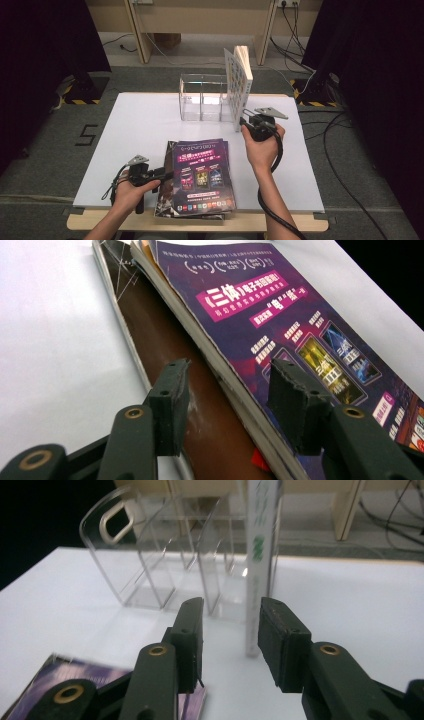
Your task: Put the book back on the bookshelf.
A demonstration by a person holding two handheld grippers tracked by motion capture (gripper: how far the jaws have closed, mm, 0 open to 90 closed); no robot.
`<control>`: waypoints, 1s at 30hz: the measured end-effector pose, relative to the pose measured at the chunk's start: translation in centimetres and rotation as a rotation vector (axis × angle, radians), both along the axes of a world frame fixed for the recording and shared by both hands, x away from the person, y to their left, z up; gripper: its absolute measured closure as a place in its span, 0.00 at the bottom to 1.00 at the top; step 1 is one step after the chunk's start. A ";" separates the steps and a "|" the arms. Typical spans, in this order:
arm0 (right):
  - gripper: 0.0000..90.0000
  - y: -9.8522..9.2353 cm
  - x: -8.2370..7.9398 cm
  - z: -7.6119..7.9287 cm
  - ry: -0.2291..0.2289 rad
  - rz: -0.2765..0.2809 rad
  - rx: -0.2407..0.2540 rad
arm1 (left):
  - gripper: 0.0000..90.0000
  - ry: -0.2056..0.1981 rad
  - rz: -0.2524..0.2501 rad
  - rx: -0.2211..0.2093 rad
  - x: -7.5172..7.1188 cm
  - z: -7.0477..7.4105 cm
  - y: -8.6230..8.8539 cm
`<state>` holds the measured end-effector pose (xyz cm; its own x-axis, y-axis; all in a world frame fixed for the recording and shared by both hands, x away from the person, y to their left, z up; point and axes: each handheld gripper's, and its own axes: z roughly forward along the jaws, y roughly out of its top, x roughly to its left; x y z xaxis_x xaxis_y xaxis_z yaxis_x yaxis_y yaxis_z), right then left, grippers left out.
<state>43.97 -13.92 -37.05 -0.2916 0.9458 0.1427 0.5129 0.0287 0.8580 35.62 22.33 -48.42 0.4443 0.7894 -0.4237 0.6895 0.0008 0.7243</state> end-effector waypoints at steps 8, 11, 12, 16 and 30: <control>0.70 0.2 -1.7 -3.0 0.100 0.052 0.003 | 0.60 0.037 0.031 0.011 1.2 -0.4 -0.7; 0.70 0.2 -2.1 -3.9 0.128 0.064 0.003 | 0.60 0.050 0.036 0.000 1.6 -0.6 -0.9; 0.70 0.3 -2.3 -4.3 0.134 0.068 0.004 | 0.61 0.054 0.038 -0.004 1.7 -0.6 -0.9; 0.69 0.5 -2.8 -5.2 0.164 0.086 0.002 | 0.64 0.063 0.036 -0.004 1.9 -0.6 -1.2; 0.68 2.2 -4.3 -9.8 0.308 0.167 0.020 | 0.71 0.094 0.069 -0.019 2.3 -0.3 -1.8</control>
